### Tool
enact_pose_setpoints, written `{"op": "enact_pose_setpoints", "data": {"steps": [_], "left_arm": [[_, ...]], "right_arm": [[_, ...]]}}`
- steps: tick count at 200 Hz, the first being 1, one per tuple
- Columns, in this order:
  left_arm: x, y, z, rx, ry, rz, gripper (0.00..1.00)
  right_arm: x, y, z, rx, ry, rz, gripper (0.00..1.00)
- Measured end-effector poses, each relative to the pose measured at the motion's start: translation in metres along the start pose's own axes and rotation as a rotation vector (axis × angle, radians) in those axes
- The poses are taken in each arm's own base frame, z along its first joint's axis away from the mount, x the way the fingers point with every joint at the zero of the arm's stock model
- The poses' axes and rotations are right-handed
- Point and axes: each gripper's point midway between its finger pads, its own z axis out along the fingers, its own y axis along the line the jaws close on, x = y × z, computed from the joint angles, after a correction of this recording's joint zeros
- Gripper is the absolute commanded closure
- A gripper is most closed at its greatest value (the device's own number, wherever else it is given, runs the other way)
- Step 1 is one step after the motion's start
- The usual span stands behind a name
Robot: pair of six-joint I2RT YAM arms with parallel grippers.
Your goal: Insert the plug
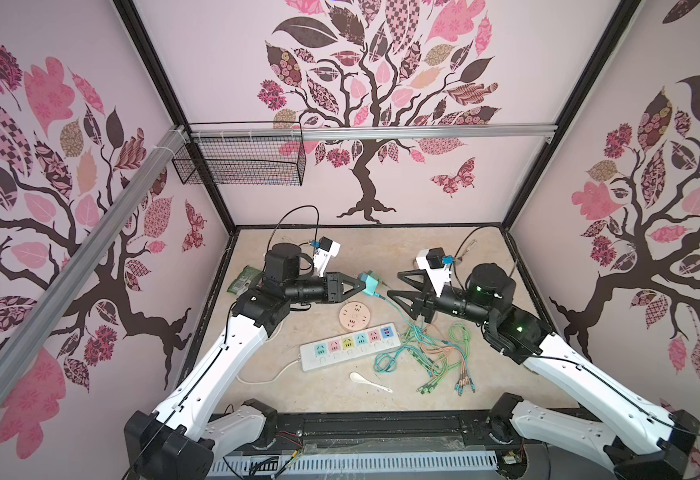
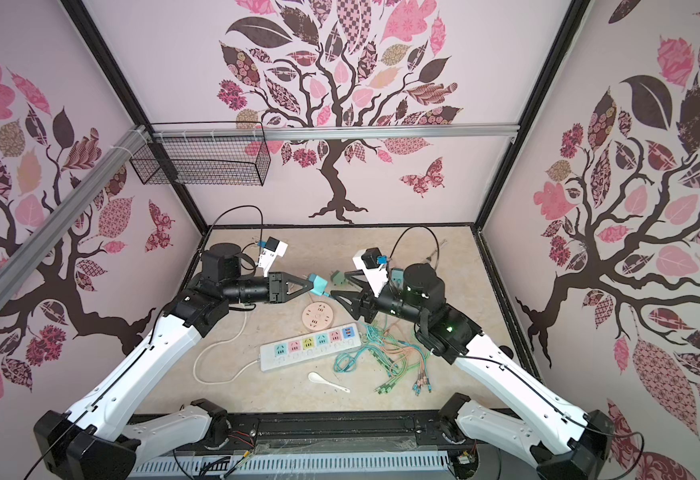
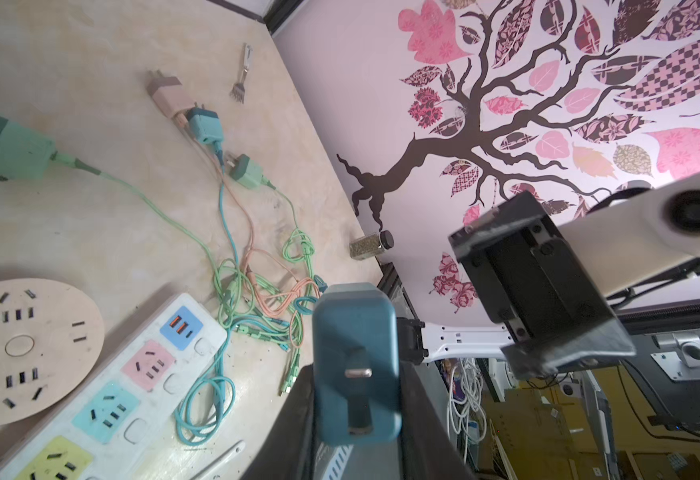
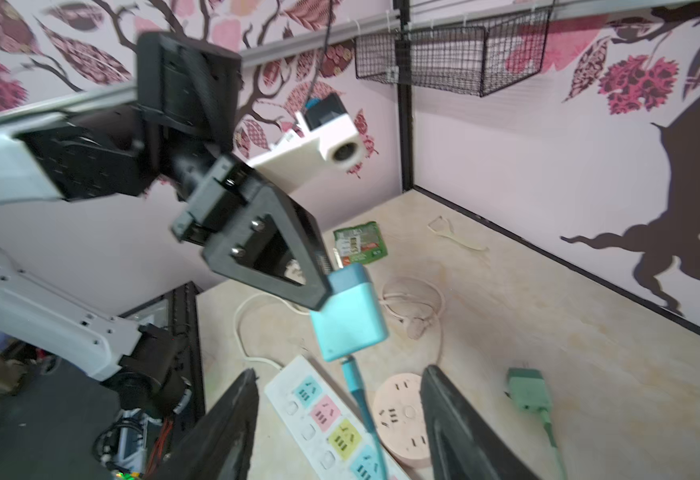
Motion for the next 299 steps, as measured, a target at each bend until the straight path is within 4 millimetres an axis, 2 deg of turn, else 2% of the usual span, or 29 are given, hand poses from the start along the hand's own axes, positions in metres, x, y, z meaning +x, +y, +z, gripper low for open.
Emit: {"op": "enact_pose_setpoints", "data": {"steps": [21, 46, 87, 128, 148, 213, 261, 299], "left_arm": [[-0.006, 0.001, 0.002, 0.011, -0.036, 0.012, 1.0], [-0.014, -0.001, 0.004, 0.038, -0.079, 0.035, 1.0], [-0.02, -0.018, 0.003, 0.119, -0.172, 0.122, 1.0], [-0.014, -0.052, 0.001, 0.219, -0.246, 0.25, 1.0], [-0.015, -0.062, 0.001, 0.244, -0.283, 0.287, 1.0], [-0.018, -0.075, 0.001, 0.301, -0.345, 0.325, 1.0], [-0.007, -0.088, 0.01, 0.316, -0.381, 0.401, 1.0], [-0.008, -0.088, 0.01, 0.312, -0.411, 0.423, 1.0]], "right_arm": [[0.0, 0.01, -0.003, -0.064, -0.051, 0.094, 0.36], [0.016, 0.012, 0.001, -0.116, -0.07, 0.228, 0.4], [0.028, 0.011, 0.011, -0.18, -0.102, 0.393, 0.4], [0.019, 0.014, 0.012, -0.239, -0.17, 0.457, 0.41], [0.014, 0.016, 0.011, -0.268, -0.204, 0.472, 0.43], [0.0, 0.015, 0.006, -0.305, -0.311, 0.488, 0.51], [-0.003, 0.009, 0.012, -0.336, -0.37, 0.571, 0.6], [-0.011, 0.005, 0.007, -0.352, -0.445, 0.61, 0.62]]}}
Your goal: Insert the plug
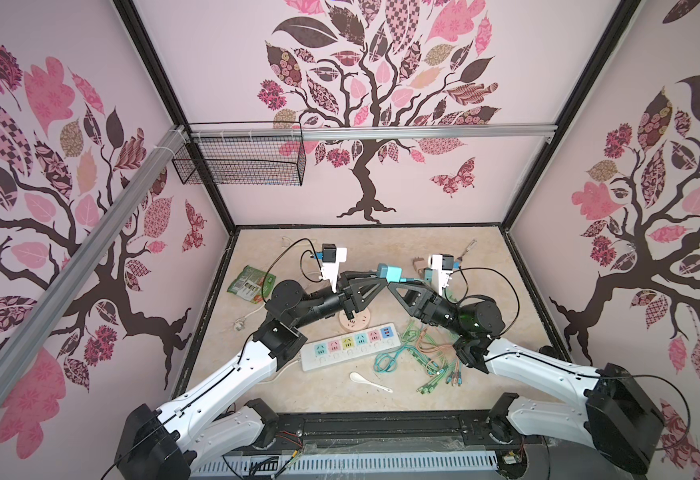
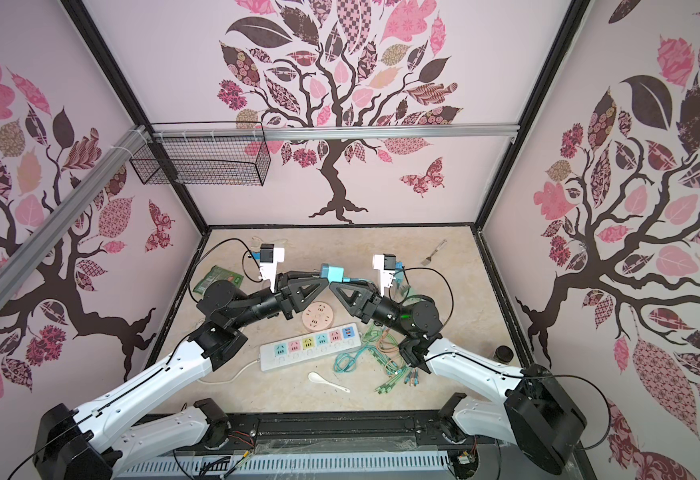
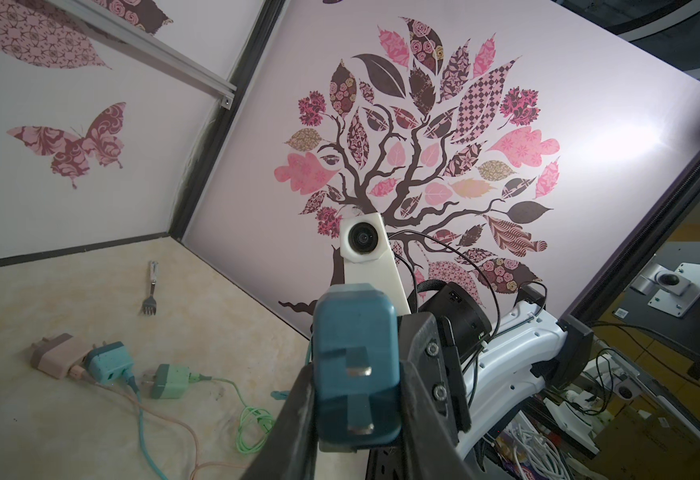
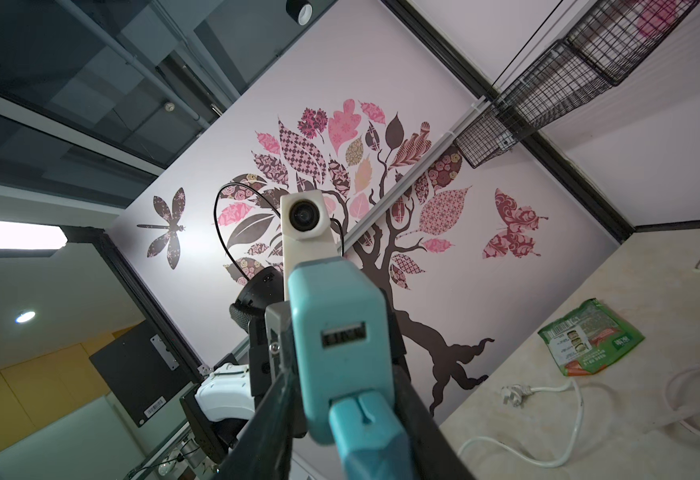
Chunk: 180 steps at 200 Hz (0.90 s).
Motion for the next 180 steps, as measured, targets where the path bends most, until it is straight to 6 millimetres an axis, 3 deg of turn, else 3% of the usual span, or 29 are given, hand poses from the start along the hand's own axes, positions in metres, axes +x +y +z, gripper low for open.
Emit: {"op": "enact_pose_setpoints", "data": {"steps": [57, 125, 158, 180], "left_arm": [[-0.0021, -0.0034, -0.0002, 0.013, -0.031, 0.017, 1.0], [-0.0023, -0.0031, 0.0002, 0.007, -0.044, 0.003, 1.0], [-0.0015, -0.0011, -0.0009, -0.005, -0.048, -0.006, 0.9], [0.0011, 0.0015, -0.0053, -0.027, -0.047, -0.01, 0.79]], "right_arm": [[-0.0074, 0.004, 0.0002, -0.018, -0.046, 0.007, 0.64], [-0.0068, 0.0055, 0.0013, -0.032, -0.051, -0.001, 0.76], [-0.0065, 0.0034, 0.0019, -0.019, -0.048, -0.013, 0.79], [-0.0041, 0.0007, 0.0033, 0.006, -0.03, -0.029, 0.81]]}}
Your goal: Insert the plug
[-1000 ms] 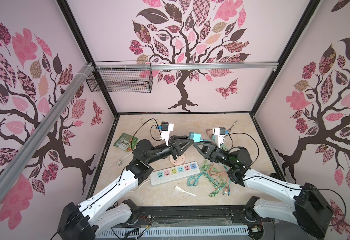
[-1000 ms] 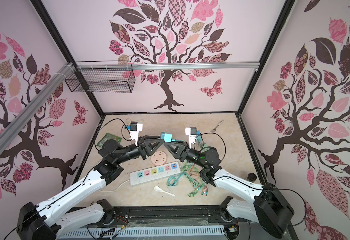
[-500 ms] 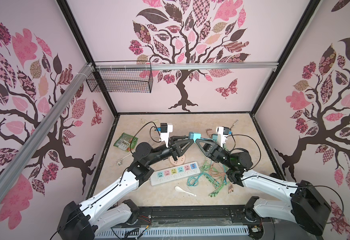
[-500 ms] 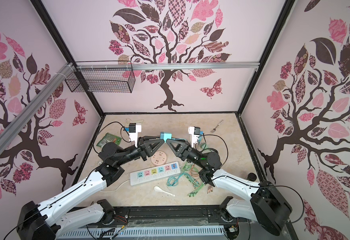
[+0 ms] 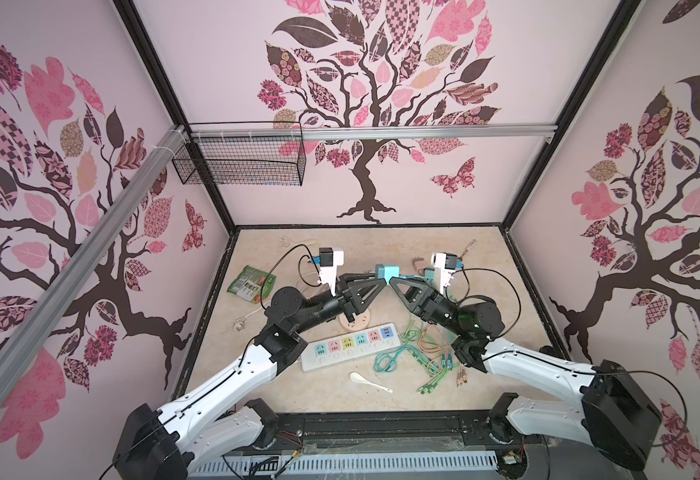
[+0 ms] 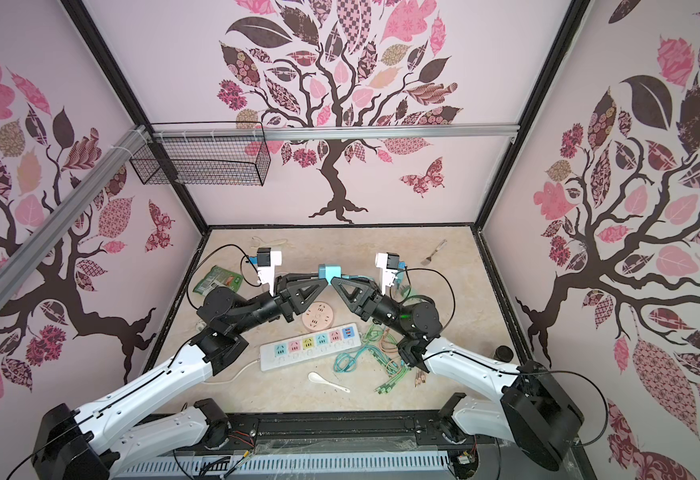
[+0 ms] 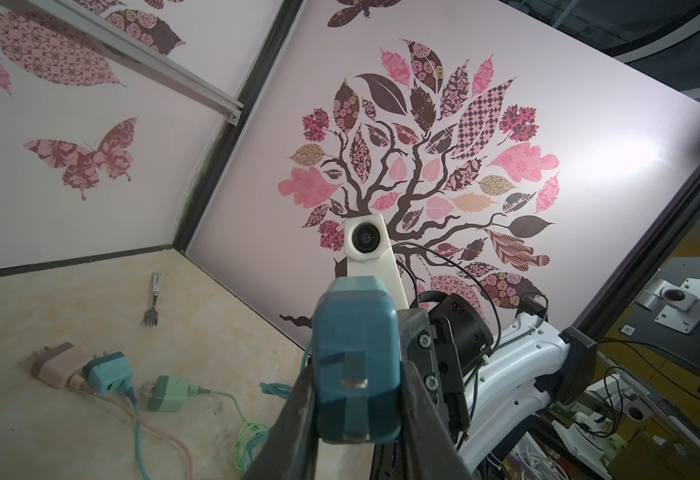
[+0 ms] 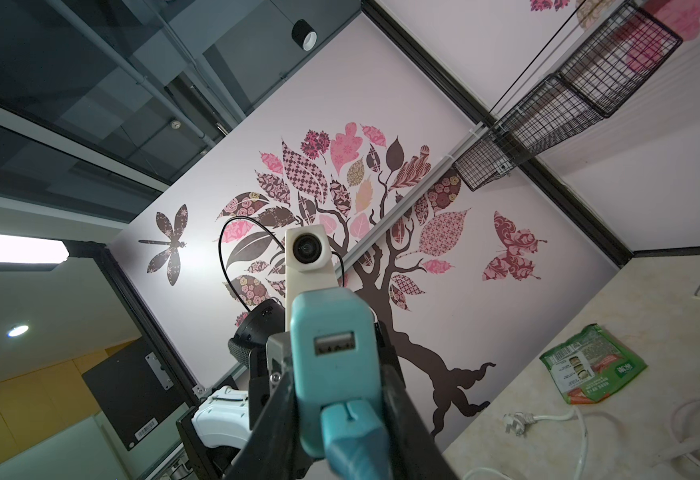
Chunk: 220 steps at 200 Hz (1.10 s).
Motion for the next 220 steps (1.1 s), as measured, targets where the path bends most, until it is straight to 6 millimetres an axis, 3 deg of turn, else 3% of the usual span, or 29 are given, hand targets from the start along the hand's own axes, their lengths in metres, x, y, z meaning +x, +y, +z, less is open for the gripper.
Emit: {"op": "enact_pose_setpoints", "data": {"steps": [7, 24, 46, 92, 166, 220], "left_arm": [[0.0, 0.0, -0.002, -0.005, 0.001, 0.002, 0.74], [0.001, -0.002, -0.006, -0.017, 0.004, 0.012, 0.53], [-0.002, 0.003, -0.013, -0.068, -0.01, 0.043, 0.43], [0.0, 0.008, -0.032, -0.15, -0.009, 0.067, 0.39], [0.018, 0.025, -0.09, -0.375, 0.019, 0.035, 0.38], [0.05, 0.065, -0.117, -0.604, 0.121, -0.027, 0.37]], "right_arm": [[0.0, -0.001, 0.0, 0.01, 0.006, -0.008, 0.81], [0.003, 0.001, 0.001, 0.027, 0.028, -0.027, 0.84], [0.001, -0.003, 0.0, 0.075, 0.038, -0.059, 0.86], [0.003, -0.018, 0.004, 0.197, 0.106, -0.124, 0.9], [-0.011, -0.02, 0.017, 0.358, 0.242, -0.304, 0.91], [-0.037, -0.008, 0.022, 0.447, 0.292, -0.483, 0.91]]}}
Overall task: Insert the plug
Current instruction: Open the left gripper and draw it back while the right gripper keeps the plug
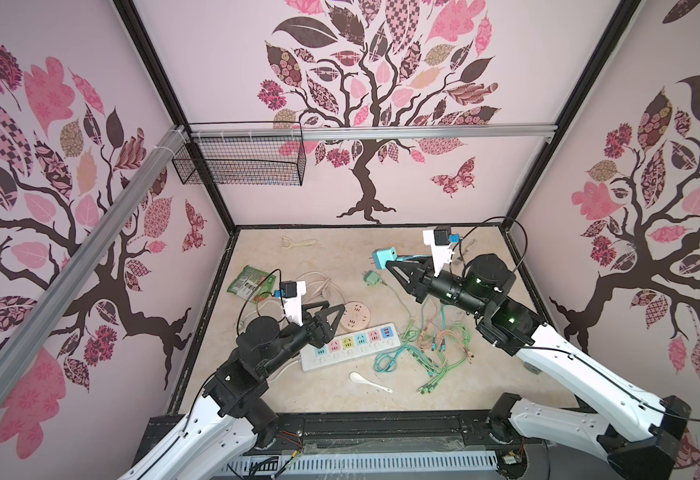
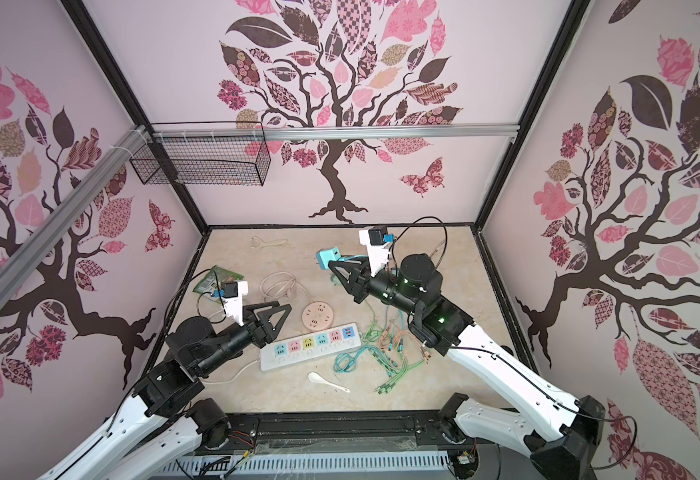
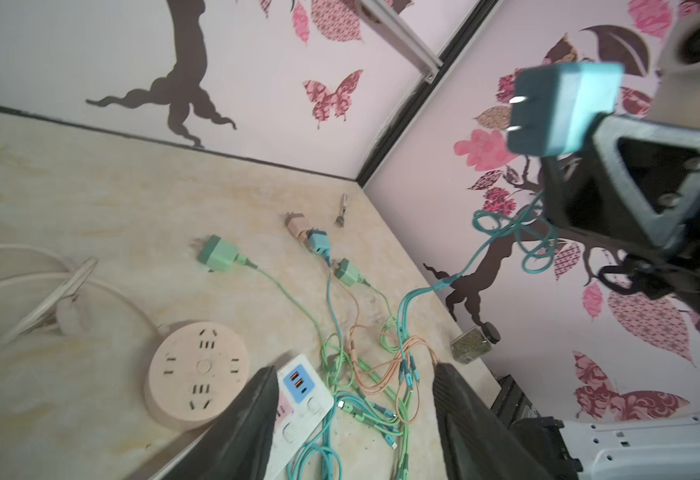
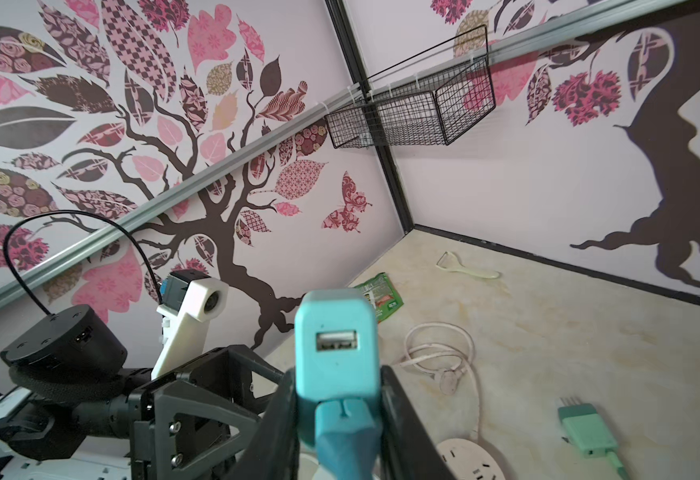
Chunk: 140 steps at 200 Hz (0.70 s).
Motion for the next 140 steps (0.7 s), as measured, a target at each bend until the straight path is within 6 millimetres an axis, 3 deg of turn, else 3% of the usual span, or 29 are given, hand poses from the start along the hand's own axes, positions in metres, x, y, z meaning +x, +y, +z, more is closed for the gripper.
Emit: {"op": "enact_pose_setpoints", "data": {"steps": [56, 140], "left_arm": [[0.04, 0.056, 0.004, -0.28, 0.174, -0.042, 0.37], [0.034, 0.07, -0.021, -0.349, 0.16, -0.118, 0.37]], "right_arm": [[-0.016, -0.022, -0.01, 0.16, 0.024, -0.164, 0.9], [-0.022, -0.051, -0.011, 0.303, 0.061, -0.27, 0.91]]}}
